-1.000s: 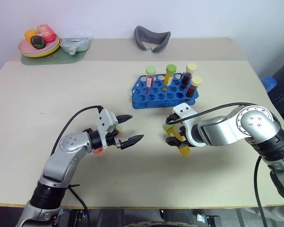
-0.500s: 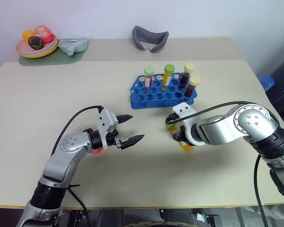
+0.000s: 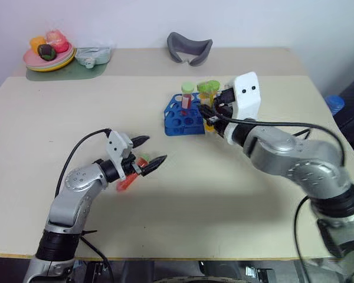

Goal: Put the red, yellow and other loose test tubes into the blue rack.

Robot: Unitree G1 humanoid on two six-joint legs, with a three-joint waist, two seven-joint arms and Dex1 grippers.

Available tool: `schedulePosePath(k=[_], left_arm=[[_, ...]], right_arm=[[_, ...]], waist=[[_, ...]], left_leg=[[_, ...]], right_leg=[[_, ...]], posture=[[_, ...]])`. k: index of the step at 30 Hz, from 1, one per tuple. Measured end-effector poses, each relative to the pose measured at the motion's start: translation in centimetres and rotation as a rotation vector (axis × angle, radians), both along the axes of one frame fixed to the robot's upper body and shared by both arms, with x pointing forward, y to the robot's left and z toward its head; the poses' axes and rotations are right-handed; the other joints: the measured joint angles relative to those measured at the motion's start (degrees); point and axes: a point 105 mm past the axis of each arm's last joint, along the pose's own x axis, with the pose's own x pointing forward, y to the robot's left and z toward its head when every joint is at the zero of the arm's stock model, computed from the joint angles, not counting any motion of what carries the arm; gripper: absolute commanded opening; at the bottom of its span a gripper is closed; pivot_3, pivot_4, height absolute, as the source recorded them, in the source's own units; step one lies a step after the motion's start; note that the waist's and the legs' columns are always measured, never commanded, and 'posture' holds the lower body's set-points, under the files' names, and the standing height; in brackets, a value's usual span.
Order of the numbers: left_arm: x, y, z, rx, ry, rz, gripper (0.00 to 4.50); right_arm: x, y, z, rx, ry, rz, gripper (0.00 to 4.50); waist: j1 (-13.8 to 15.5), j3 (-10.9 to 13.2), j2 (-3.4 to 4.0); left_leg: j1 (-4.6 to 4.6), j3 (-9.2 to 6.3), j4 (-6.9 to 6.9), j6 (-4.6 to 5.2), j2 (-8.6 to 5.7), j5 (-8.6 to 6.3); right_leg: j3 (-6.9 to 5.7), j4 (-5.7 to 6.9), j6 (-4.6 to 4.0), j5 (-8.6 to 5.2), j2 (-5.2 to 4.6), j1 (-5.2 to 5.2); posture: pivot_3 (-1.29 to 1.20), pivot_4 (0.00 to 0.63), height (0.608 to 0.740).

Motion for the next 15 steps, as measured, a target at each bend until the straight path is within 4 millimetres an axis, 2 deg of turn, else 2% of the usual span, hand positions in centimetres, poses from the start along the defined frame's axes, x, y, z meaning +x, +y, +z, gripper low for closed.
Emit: schedulePosePath(k=[3,6,8,15], left_arm=[[0.9,0.2,0.3,0.004,-0.029,0.036,4.50],[1.3,0.2,0.6,-0.012,-0.040,0.062,4.50],[1.4,0.2,0.8,-0.020,-0.046,0.070,4.50],[0.8,0.1,1.5,-0.033,-0.053,0.068,4.50]], right_arm=[[2.1,-0.4,-0.4,0.020,-0.137,-0.103,1.19],[3.3,-0.4,-0.8,0.056,-0.238,-0.168,1.19],[3.8,-0.4,-1.4,0.046,-0.272,-0.180,1.19],[4.9,-2.2,-3.4,0.043,-0.306,-0.246,1.19]], waist=[[0.0,0.0,0.01],[0.0,0.0,0.01],[0.0,0.0,0.01],[-0.1,0.0,0.01]], left_leg=[[0.01,0.01,-0.03,-0.04,0.00,0.02],[0.00,0.02,-0.07,-0.07,0.00,0.04],[-0.01,0.03,-0.07,-0.10,0.00,0.05],[0.02,0.03,-0.06,-0.14,-0.01,0.08]], right_leg=[[0.01,0.02,0.00,0.00,0.00,-0.03],[0.00,-0.01,0.00,0.00,-0.02,-0.04],[0.00,-0.01,0.00,0.00,-0.04,-0.04],[0.01,0.06,0.00,0.01,-0.05,-0.03]], posture=[[0.00,0.150,0.740],[0.00,0.150,0.740],[0.00,0.150,0.740],[0.00,0.150,0.740]])
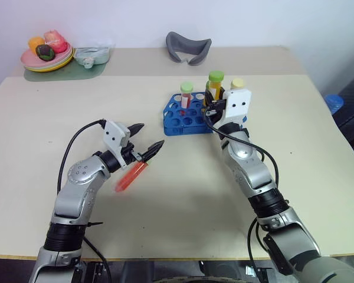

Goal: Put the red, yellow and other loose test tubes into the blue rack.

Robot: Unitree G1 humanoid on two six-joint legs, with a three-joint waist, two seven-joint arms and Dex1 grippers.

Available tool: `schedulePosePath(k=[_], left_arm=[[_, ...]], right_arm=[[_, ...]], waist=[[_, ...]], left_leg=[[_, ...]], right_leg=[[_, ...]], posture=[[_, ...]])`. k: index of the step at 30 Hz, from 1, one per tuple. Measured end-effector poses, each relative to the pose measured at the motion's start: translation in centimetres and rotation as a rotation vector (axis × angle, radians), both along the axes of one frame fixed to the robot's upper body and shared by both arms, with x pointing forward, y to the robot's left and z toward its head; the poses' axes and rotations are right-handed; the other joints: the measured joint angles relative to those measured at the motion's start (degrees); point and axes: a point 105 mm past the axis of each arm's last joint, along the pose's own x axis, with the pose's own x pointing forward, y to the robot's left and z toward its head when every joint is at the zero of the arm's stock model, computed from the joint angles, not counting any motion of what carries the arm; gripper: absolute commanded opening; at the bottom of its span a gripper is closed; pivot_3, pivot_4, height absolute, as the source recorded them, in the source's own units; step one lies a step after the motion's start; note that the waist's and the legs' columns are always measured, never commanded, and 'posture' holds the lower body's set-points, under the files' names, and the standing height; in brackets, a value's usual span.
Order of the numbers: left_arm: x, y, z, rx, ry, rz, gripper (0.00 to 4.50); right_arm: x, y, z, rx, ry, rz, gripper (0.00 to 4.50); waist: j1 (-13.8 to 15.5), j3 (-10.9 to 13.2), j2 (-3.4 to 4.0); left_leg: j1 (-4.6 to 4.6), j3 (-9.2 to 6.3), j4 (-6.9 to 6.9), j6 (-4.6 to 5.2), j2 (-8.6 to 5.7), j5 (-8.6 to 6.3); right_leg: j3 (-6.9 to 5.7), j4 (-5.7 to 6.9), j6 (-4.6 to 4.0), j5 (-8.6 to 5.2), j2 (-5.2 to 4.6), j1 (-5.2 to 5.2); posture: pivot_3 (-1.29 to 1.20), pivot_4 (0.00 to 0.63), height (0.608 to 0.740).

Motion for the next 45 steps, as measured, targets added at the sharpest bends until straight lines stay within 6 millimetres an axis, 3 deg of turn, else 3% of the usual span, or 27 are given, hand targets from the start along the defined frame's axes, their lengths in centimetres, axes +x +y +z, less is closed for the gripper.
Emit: schedulePosePath(k=[4,12,23,26,30,31,38,43,45], left_arm=[[-0.3,-0.2,0.6,-0.012,0.000,-0.004,4.50],[-0.5,-0.4,0.8,-0.012,0.013,-0.020,4.50],[-0.9,-0.6,0.4,-0.020,0.041,-0.051,4.50],[-1.0,-0.6,0.2,-0.020,0.045,-0.057,4.50],[-1.3,-0.5,-0.3,-0.019,0.064,-0.061,4.50],[-1.3,-0.5,-0.3,-0.019,0.063,-0.062,4.50],[-1.2,-0.3,-0.3,-0.003,0.080,-0.037,4.50],[-0.3,-0.4,3.4,0.083,0.088,0.023,4.50],[-0.4,-0.7,4.6,0.129,0.112,0.028,4.50]], right_arm=[[0.2,-0.6,-0.9,0.018,0.003,-0.021,1.19],[0.1,0.4,-1.6,0.032,0.002,0.014,1.19],[0.3,0.3,-2.4,0.040,0.019,0.009,1.19],[0.3,0.3,-2.5,0.044,0.021,0.012,2.27],[0.3,0.3,-2.4,0.041,0.019,0.017,4.23],[0.3,0.3,-2.4,0.036,0.016,0.017,4.46],[-1.3,0.9,1.7,-0.002,-0.127,0.071,4.46],[-3.9,0.6,6.0,-0.200,-0.234,0.202,4.46],[-5.0,0.4,6.2,-0.276,-0.205,0.294,4.46]], waist=[[-0.1,0.0,0.00],[-0.1,0.0,0.01],[-0.1,0.0,0.01],[-0.2,0.0,0.01],[-0.5,0.0,0.02],[-0.6,0.0,0.02],[-1.3,0.0,0.02],[-0.9,0.0,0.00],[-1.0,0.0,0.00]], left_leg=[[0.02,0.00,0.00,-0.02,0.00,0.01],[0.03,0.00,0.01,-0.06,0.00,0.04],[0.04,0.00,0.01,-0.10,0.00,0.05],[0.05,0.00,0.01,-0.10,0.00,0.06],[0.06,0.00,0.01,-0.13,0.00,0.07],[0.06,0.00,0.01,-0.14,0.00,0.08],[0.07,-0.03,0.03,-0.17,0.00,0.10],[0.06,-0.11,0.10,-0.17,-0.04,0.10],[0.08,-0.12,0.07,-0.16,-0.05,0.09]], right_leg=[[0.01,0.03,0.00,0.00,0.00,0.00],[0.01,0.05,0.00,0.00,0.00,0.01],[0.01,0.08,0.00,0.00,0.00,0.01],[0.01,0.10,0.00,0.00,0.00,0.01],[0.01,0.14,0.00,0.00,0.00,0.01],[0.01,0.14,0.00,0.00,0.00,0.01],[0.01,0.24,0.00,0.00,0.00,0.00],[-0.03,0.25,0.01,0.00,-0.02,0.09],[-0.03,0.20,0.02,0.00,-0.02,0.13]], posture=[[0.00,0.150,0.740],[0.00,0.150,0.740],[0.00,0.150,0.740],[0.00,0.150,0.740],[0.00,0.150,0.740],[0.00,0.150,0.740],[0.00,0.150,0.740],[0.00,0.150,0.740],[0.00,0.150,0.740]])
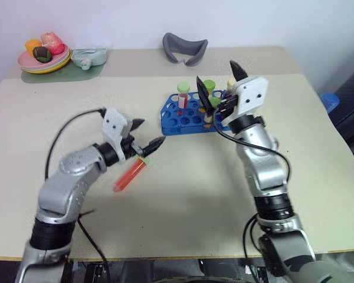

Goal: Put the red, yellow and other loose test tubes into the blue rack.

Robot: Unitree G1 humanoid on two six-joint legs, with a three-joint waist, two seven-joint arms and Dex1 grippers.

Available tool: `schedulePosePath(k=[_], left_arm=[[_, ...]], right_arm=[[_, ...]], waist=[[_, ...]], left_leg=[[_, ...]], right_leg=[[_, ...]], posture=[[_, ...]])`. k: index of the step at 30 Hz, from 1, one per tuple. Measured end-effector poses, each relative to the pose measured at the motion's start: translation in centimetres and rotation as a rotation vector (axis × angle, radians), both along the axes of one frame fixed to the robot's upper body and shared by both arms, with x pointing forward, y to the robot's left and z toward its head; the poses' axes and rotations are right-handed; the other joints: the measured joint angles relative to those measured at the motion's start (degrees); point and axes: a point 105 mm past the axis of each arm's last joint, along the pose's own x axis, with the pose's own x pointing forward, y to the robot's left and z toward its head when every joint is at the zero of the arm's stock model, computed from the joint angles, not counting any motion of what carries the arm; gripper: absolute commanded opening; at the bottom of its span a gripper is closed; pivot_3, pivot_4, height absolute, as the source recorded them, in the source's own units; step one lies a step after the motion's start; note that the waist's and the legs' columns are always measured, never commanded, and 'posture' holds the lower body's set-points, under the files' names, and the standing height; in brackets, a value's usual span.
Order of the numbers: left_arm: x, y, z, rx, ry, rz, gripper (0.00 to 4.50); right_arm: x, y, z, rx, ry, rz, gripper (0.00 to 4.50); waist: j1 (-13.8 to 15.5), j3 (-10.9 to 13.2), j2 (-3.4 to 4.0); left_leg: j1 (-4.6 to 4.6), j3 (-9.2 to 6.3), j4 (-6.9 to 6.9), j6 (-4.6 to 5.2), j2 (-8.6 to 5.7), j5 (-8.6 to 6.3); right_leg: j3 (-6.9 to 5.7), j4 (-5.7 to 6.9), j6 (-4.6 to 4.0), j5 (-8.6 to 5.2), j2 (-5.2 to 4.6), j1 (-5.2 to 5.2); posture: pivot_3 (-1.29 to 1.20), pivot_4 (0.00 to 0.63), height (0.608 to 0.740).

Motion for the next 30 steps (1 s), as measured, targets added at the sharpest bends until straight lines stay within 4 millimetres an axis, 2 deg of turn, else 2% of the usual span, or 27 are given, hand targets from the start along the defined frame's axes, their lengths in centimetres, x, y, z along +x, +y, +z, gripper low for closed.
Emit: schedulePosePath(k=[2,4,8,11,14,23,30], left_arm=[[-0.3,0.1,0.0,0.068,0.073,0.006,4.50],[-0.7,0.1,-0.9,0.172,0.170,0.003,4.50],[-1.3,0.2,-2.9,0.366,0.375,0.028,4.50],[-1.1,1.2,-3.9,0.512,0.501,0.088,4.50],[-1.2,2.3,-4.8,0.596,0.559,0.126,4.50],[-2.1,3.5,-7.1,0.678,0.666,0.130,4.50],[-2.4,3.9,-7.1,0.704,0.679,0.130,4.50]], right_arm=[[-1.2,-0.4,-1.4,-0.122,0.084,0.086,4.46],[-2.8,-1.1,-3.8,-0.254,0.205,0.173,4.46],[-5.7,-1.1,-6.6,-0.355,0.365,0.325,4.46],[-7.3,-0.6,-7.3,-0.397,0.408,0.403,4.46],[-8.2,-0.5,-7.7,-0.417,0.448,0.439,4.46],[-9.2,0.1,-8.0,-0.423,0.479,0.479,4.46],[-9.4,0.4,-8.3,-0.426,0.483,0.490,4.46]], waist=[[0.0,0.0,0.00],[-0.2,0.0,-0.01],[-0.3,0.0,-0.03],[-0.4,0.0,-0.04],[-0.2,0.0,-0.05],[0.4,0.1,-0.08],[0.5,0.0,-0.09]], left_leg=[[0.01,-0.02,-0.02,0.04,0.00,-0.02],[0.01,-0.02,-0.03,0.05,0.00,-0.03],[0.07,-0.01,0.04,0.06,0.01,-0.03],[0.10,0.00,0.07,0.06,0.00,-0.03],[0.09,-0.01,0.02,0.06,0.01,-0.03],[0.04,0.00,0.04,0.05,0.00,-0.03],[0.05,0.00,0.04,0.05,0.00,-0.03]], right_leg=[[0.00,-0.05,0.00,0.00,0.01,0.02],[-0.01,-0.05,0.00,0.00,0.02,0.02],[0.03,0.04,0.00,0.00,0.08,0.02],[0.07,0.06,0.00,-0.01,0.09,0.04],[0.05,0.03,0.00,-0.01,0.09,0.03],[0.05,-0.04,0.00,-0.01,0.06,0.03],[0.05,-0.04,0.00,-0.01,0.06,0.03]], posture=[[0.00,0.150,0.740],[0.00,0.150,0.740],[0.00,0.150,0.740],[0.00,0.150,0.740],[0.00,0.150,0.740],[0.00,0.150,0.740],[0.00,0.150,0.740]])
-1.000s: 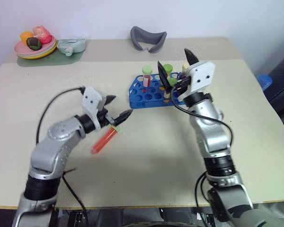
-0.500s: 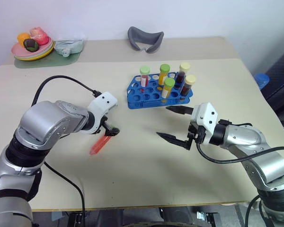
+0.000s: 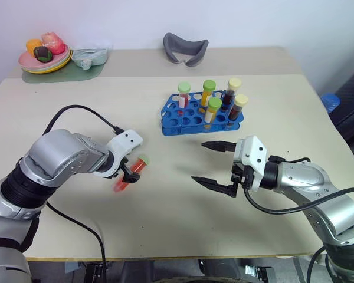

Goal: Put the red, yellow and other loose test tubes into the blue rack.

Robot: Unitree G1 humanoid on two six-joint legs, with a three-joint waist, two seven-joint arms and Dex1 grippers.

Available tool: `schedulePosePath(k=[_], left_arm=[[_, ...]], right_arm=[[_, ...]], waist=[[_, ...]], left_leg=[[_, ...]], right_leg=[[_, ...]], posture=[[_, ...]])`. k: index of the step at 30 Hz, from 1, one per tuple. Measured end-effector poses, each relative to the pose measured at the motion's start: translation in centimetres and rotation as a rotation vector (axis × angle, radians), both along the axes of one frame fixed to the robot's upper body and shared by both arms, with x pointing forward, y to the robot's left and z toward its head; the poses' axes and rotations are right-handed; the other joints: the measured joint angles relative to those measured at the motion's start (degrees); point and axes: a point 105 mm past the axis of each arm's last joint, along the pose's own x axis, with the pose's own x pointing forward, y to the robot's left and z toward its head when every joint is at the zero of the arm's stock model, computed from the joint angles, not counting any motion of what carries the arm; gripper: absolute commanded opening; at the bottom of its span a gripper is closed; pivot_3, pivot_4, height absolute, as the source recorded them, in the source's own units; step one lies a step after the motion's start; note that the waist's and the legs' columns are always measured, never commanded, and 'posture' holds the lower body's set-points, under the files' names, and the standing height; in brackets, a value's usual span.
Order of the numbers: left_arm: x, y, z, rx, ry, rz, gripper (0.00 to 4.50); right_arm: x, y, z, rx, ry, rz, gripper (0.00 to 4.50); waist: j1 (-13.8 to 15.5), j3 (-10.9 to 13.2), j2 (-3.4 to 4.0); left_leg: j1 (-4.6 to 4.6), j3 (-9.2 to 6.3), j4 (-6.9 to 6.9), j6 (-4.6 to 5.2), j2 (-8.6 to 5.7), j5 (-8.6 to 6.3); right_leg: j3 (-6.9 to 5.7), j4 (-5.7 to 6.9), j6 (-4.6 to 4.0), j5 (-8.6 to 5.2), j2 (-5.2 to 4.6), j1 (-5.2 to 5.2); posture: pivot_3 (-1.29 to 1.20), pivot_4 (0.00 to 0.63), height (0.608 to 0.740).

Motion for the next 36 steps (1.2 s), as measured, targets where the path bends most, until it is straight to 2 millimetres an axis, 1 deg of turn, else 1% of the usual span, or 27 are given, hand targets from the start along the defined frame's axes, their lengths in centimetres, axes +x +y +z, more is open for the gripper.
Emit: schedulePosePath(k=[2,5,7,9,11,12,18,20,21,23,24,25,27,28,29,30,32,35,36], left_arm=[[-0.1,0.2,0.0,0.005,0.004,0.004,4.50],[-0.1,0.2,0.0,0.005,0.006,0.006,3.70],[0.0,0.3,0.0,0.006,0.006,0.009,2.87],[0.1,0.3,0.0,0.007,0.005,0.015,1.80],[0.2,0.5,0.1,0.011,-0.003,0.022,0.88],[0.2,0.5,0.1,0.012,-0.003,0.023,0.77],[0.5,0.3,0.1,0.005,-0.011,0.029,0.77],[0.9,0.3,0.3,0.002,-0.036,0.047,0.77],[1.5,0.1,0.8,-0.023,-0.077,0.065,0.77],[3.4,-1.4,3.3,-0.161,-0.250,0.054,0.77],[4.3,-2.3,5.0,-0.250,-0.364,0.033,0.77],[5.0,-3.2,7.3,-0.347,-0.505,0.002,0.77],[5.5,-4.1,10.9,-0.446,-0.774,-0.065,0.77],[5.6,-4.5,11.9,-0.476,-0.860,-0.087,0.77],[5.6,-5.0,12.3,-0.528,-0.914,-0.100,0.77],[5.6,-6.1,12.4,-0.613,-0.951,-0.117,0.77],[5.5,-8.3,11.7,-0.729,-0.967,-0.148,0.77],[6.3,-11.5,10.3,-0.820,-1.029,-0.170,0.77],[6.6,-12.4,9.9,-0.844,-1.047,-0.166,0.77]], right_arm=[[0.0,0.0,0.0,0.000,-0.003,-0.003,4.46],[0.1,0.1,0.0,0.004,-0.004,-0.002,4.50],[0.1,0.2,-0.1,0.003,-0.005,-0.002,4.50],[0.0,0.3,-0.1,0.005,-0.005,0.002,4.50],[0.0,0.6,-0.1,0.007,-0.002,0.010,4.50],[0.0,0.6,-0.2,0.006,-0.001,0.010,4.50],[0.0,0.6,-0.2,0.004,-0.004,0.006,4.50],[0.1,0.5,-0.2,-0.001,-0.008,0.002,4.50],[0.1,0.5,-0.2,-0.002,-0.010,0.000,4.50],[0.3,0.4,-0.1,0.001,-0.014,-0.015,4.50],[0.4,0.4,0.0,0.011,-0.018,-0.027,4.50],[0.6,0.2,0.1,0.027,-0.021,-0.048,4.50],[1.0,-0.3,0.2,0.062,-0.021,-0.108,4.50],[1.2,-0.6,-0.1,0.073,-0.011,-0.139,4.50],[1.5,-1.0,-0.4,0.088,0.003,-0.174,4.50],[1.8,-1.4,-0.7,0.114,0.019,-0.220,4.50],[2.2,-1.6,-1.3,0.144,0.039,-0.274,4.50],[2.7,-1.9,-2.0,0.185,0.057,-0.354,4.50],[3.0,-2.1,-2.3,0.183,0.060,-0.387,4.50]], waist=[[0.0,0.0,0.00],[0.0,0.0,0.00],[0.1,0.0,0.00],[0.1,0.0,0.00],[0.1,0.0,0.00],[0.1,0.0,0.00],[0.3,0.0,0.01],[0.6,0.0,0.01],[0.6,0.0,0.00],[0.8,0.0,-0.03],[0.9,0.0,-0.03],[1.0,0.0,-0.03],[1.0,0.0,-0.02],[0.9,0.0,-0.01],[1.0,0.0,0.02],[1.1,-0.1,0.02],[1.2,-0.1,0.00],[1.6,-0.1,0.00],[1.6,-0.1,0.01]], left_leg=[[0.00,0.00,0.00,0.00,0.00,0.00],[0.00,0.00,0.00,0.00,0.00,0.00],[0.00,0.00,0.01,0.00,0.00,0.00],[0.00,0.00,0.02,0.00,0.00,0.00],[0.00,0.00,0.02,0.00,0.00,0.00],[0.00,0.00,0.03,0.00,0.00,0.00],[0.01,0.01,0.06,0.00,0.00,0.00],[0.00,0.00,0.09,0.00,0.00,0.00],[-0.04,0.00,0.11,0.00,0.00,0.00],[-0.13,-0.01,0.22,0.00,0.00,0.00],[-0.16,-0.01,0.26,-0.01,0.00,0.00],[-0.19,0.00,0.29,-0.25,0.00,0.13],[-0.17,0.05,0.26,-0.26,0.00,0.14],[-0.16,0.06,0.25,-0.26,0.00,0.14],[-0.15,0.06,0.25,-0.26,0.00,0.14],[-0.12,0.06,0.28,-0.25,-0.01,0.13],[-0.14,0.07,0.44,-0.20,-0.02,0.10],[-0.13,0.09,0.69,0.32,-0.02,-0.19],[-0.13,0.10,0.72,0.36,-0.02,-0.21]], right_leg=[[0.00,0.00,0.00,0.00,0.00,0.00],[0.00,0.00,0.00,0.00,0.00,0.00],[0.00,0.00,0.00,0.00,0.00,0.00],[0.00,0.01,0.00,0.00,0.00,0.00],[0.00,0.02,0.00,0.00,0.00,0.00],[0.00,0.01,0.00,0.00,0.00,0.00],[0.00,0.05,0.00,0.00,0.00,0.00],[-0.01,0.05,0.00,0.00,0.00,0.00],[-0.02,0.05,0.00,0.00,0.00,0.00],[-0.06,0.01,0.00,0.00,-0.02,-0.01],[-0.07,-0.01,0.00,0.00,-0.04,-0.01],[-0.08,-0.03,0.00,0.00,-0.06,-0.01],[-0.05,-0.09,0.00,0.01,-0.08,-0.01],[-0.05,-0.09,0.00,0.01,-0.08,-0.01],[-0.06,-0.09,0.00,0.01,-0.08,0.03],[-0.06,-0.09,0.01,0.01,-0.07,0.10],[-0.06,-0.08,0.02,0.02,-0.08,0.15],[-0.06,-0.09,0.03,0.02,-0.06,0.25],[-0.05,-0.08,0.03,0.02,-0.05,0.26]], posture=[[0.00,0.150,0.740],[0.00,0.150,0.740],[0.00,0.150,0.740],[0.00,0.150,0.740],[0.00,0.150,0.740],[0.00,0.150,0.740],[0.00,0.150,0.740],[0.00,0.150,0.740],[0.00,0.150,0.740],[0.00,0.150,0.740],[0.00,0.150,0.740],[0.00,0.150,0.740],[0.00,0.150,0.740],[0.00,0.150,0.740],[0.00,0.150,0.740],[0.00,0.150,0.740],[0.00,0.150,0.740],[0.00,0.150,0.740],[0.00,0.150,0.740]])
